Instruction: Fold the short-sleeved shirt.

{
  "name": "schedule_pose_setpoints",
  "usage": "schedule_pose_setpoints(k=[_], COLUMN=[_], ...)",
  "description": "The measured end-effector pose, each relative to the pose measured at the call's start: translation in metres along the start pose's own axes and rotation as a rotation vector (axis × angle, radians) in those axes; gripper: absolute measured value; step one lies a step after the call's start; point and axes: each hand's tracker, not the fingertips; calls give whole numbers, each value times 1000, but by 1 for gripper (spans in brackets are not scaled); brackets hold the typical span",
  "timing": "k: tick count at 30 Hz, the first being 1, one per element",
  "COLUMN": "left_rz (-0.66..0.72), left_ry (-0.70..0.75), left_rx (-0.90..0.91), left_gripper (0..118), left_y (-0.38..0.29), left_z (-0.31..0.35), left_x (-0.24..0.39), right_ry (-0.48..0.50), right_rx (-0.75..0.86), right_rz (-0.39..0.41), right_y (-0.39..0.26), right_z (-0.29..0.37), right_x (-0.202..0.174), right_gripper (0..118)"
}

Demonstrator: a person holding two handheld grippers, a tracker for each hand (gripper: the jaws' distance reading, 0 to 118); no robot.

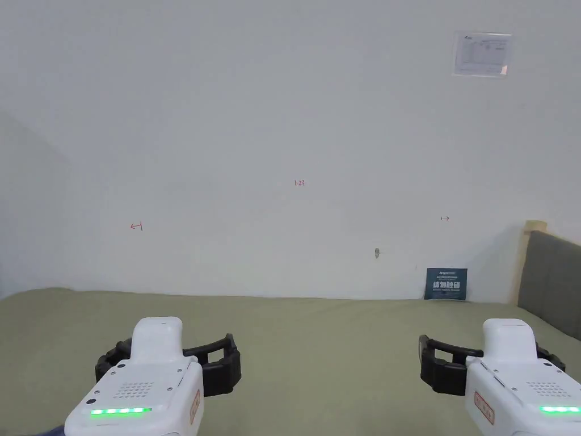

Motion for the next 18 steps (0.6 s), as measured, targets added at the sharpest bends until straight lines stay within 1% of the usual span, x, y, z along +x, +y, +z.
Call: schedule_pose_setpoints(k=[7,18], left_rz=[-3,13], left_ry=[6,19], left_rx=[9,19], left_gripper=[118,118], left_y=[1,1], left_z=[2,3], left_x=[1,-5], right_ry=[3,6], right_rx=[-4,3], right_rz=[15,9], right_y=[-1,0], right_z=[-1,-1], right_x=[-1,-1], right_gripper=[118,118])
